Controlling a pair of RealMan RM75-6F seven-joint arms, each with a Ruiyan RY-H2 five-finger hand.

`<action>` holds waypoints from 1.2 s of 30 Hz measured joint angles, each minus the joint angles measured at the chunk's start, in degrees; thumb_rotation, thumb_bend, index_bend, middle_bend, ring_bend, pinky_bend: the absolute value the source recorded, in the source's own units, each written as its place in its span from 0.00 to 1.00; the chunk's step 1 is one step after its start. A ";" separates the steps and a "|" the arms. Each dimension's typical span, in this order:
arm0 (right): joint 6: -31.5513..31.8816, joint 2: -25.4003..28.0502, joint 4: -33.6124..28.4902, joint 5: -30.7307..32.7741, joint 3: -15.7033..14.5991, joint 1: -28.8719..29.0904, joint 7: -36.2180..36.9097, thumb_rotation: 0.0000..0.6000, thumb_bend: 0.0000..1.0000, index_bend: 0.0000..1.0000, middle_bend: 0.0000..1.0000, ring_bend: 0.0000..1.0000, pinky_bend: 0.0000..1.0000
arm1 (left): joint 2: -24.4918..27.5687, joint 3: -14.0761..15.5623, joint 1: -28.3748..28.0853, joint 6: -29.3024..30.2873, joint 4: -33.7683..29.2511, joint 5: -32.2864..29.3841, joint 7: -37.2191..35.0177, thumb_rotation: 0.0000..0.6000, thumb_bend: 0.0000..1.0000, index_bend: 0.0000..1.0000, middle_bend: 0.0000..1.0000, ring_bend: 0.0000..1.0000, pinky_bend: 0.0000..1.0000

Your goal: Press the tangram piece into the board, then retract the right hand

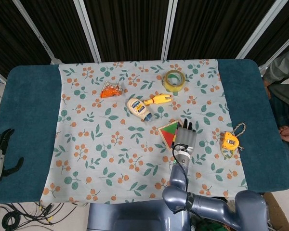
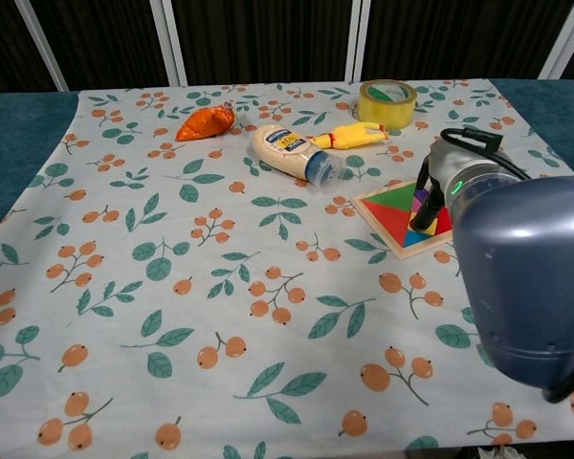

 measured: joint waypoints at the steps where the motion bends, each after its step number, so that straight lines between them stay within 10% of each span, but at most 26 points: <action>1: 0.21 0.61 -1.28 -0.29 -0.20 -0.37 0.08 1.00 0.23 0.23 0.00 0.00 0.24 | 0.01 0.00 0.03 0.02 0.02 -0.04 -0.07 1.00 0.36 0.00 0.03 0.06 0.01; 7: 2.76 8.53 -15.54 -6.18 -4.38 -5.12 1.97 1.00 0.16 0.12 0.00 0.00 0.24 | -0.11 -0.05 0.04 0.13 0.18 -0.05 0.14 1.00 0.36 0.00 0.03 0.06 0.01; 17: 7.43 28.25 -31.98 -33.16 -19.99 -18.69 18.51 1.00 0.14 0.08 0.00 0.00 0.24 | -0.45 0.02 0.16 1.14 -0.08 0.68 1.71 1.00 0.36 0.00 0.03 0.06 0.01; 36: 11.13 42.69 -15.32 -57.56 -37.28 -36.10 49.35 1.00 0.14 0.08 0.00 0.00 0.24 | -0.60 0.72 0.37 2.28 -0.71 2.79 3.90 1.00 0.36 0.00 0.03 0.05 0.01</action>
